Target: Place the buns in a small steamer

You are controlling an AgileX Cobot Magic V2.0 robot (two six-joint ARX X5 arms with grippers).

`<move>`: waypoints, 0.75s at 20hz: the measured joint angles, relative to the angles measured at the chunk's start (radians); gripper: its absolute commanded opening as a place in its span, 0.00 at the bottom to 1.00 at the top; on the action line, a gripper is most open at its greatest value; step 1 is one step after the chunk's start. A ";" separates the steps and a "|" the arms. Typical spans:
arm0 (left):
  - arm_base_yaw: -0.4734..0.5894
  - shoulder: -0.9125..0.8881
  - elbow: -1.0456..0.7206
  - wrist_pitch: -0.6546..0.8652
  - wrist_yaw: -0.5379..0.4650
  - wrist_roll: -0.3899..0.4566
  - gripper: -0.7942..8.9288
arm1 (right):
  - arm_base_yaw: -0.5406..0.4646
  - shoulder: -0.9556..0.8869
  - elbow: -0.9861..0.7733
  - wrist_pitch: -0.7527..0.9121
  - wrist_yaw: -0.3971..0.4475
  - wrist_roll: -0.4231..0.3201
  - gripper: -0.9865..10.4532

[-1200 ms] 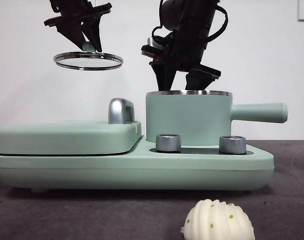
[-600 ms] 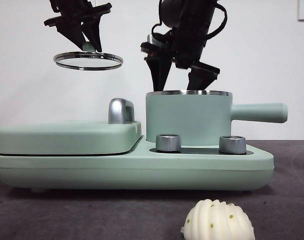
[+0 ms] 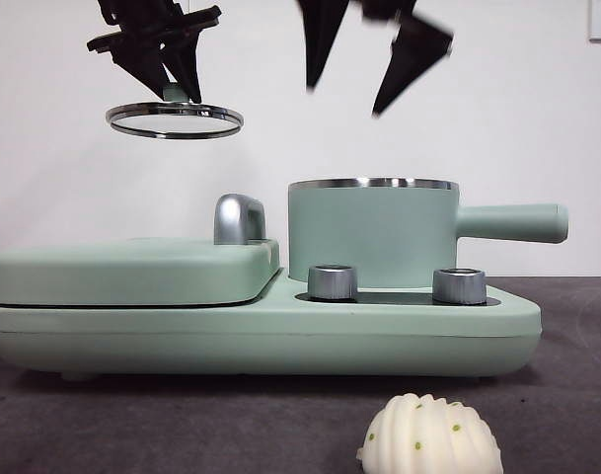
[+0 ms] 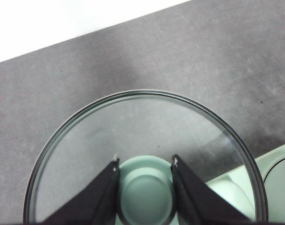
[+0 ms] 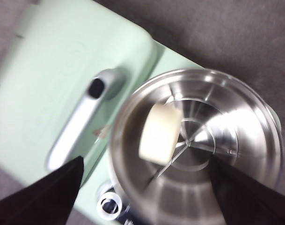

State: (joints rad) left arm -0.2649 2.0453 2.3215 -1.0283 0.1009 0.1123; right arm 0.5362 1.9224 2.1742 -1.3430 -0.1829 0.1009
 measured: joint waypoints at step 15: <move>-0.001 0.000 0.000 0.000 0.000 0.000 0.09 | 0.364 -0.531 -1.162 0.371 -0.003 0.203 0.47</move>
State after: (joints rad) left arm -0.2657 2.0453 2.3215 -1.0286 0.1009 0.1120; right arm 0.9005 1.3914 1.0119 -0.9718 -0.1864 0.3042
